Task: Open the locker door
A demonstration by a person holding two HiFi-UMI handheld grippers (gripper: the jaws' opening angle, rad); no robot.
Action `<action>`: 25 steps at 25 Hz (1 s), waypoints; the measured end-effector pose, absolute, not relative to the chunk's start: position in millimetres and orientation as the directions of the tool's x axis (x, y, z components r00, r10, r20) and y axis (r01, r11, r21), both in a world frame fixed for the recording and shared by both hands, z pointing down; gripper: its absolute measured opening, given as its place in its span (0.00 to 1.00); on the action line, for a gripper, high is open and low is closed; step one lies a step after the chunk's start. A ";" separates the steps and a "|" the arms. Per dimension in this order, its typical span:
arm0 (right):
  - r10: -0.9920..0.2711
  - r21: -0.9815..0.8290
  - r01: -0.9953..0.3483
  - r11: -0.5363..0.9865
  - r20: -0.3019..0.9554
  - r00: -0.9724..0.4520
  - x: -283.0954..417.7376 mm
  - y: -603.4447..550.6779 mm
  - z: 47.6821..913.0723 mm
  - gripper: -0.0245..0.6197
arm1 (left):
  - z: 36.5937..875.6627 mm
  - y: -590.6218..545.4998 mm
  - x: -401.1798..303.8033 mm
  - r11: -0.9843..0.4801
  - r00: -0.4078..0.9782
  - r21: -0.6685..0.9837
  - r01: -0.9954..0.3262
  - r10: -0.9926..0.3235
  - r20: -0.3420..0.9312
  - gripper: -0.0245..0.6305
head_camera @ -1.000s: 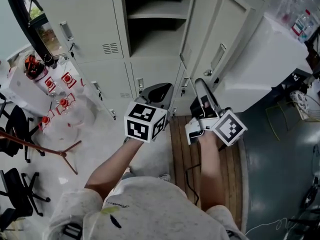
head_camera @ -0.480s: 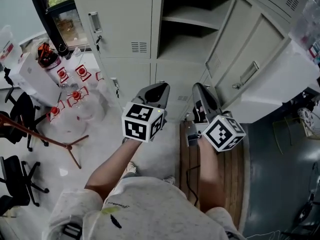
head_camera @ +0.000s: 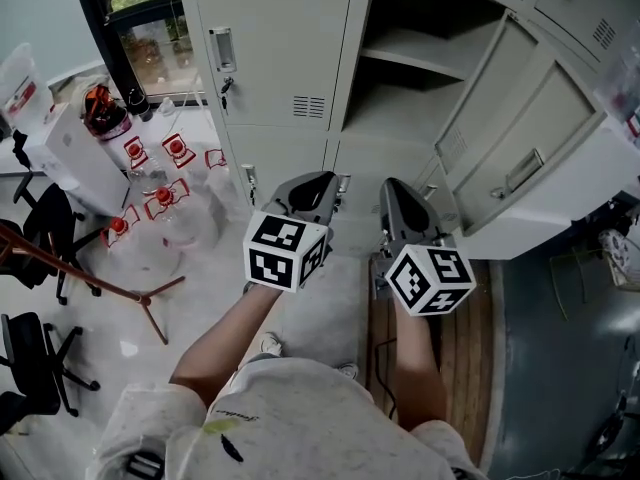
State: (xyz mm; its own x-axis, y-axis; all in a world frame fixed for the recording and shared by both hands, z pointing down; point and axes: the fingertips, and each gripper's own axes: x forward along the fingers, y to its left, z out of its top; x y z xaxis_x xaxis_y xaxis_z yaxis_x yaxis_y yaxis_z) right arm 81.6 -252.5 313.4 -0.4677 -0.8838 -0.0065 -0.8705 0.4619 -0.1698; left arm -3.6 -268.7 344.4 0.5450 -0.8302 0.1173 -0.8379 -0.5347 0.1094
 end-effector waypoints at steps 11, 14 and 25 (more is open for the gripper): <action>-0.919 0.025 -0.918 0.395 0.027 -0.394 65.9 -253.1 318.0 0.04 | 346.5 -270.5 -23.0 -0.536 0.545 0.100 -0.838 -0.831 0.116 0.05; -0.921 0.031 -0.920 0.390 0.034 -0.389 66.8 -253.8 320.0 0.04 | 347.7 -270.7 -23.4 -0.536 0.546 0.102 -0.838 -0.830 0.118 0.05; -0.920 0.039 -0.919 0.392 0.045 -0.390 64.6 -256.5 323.5 0.04 | 352.0 -274.0 -30.6 -0.524 0.535 0.109 -0.845 -0.836 0.123 0.05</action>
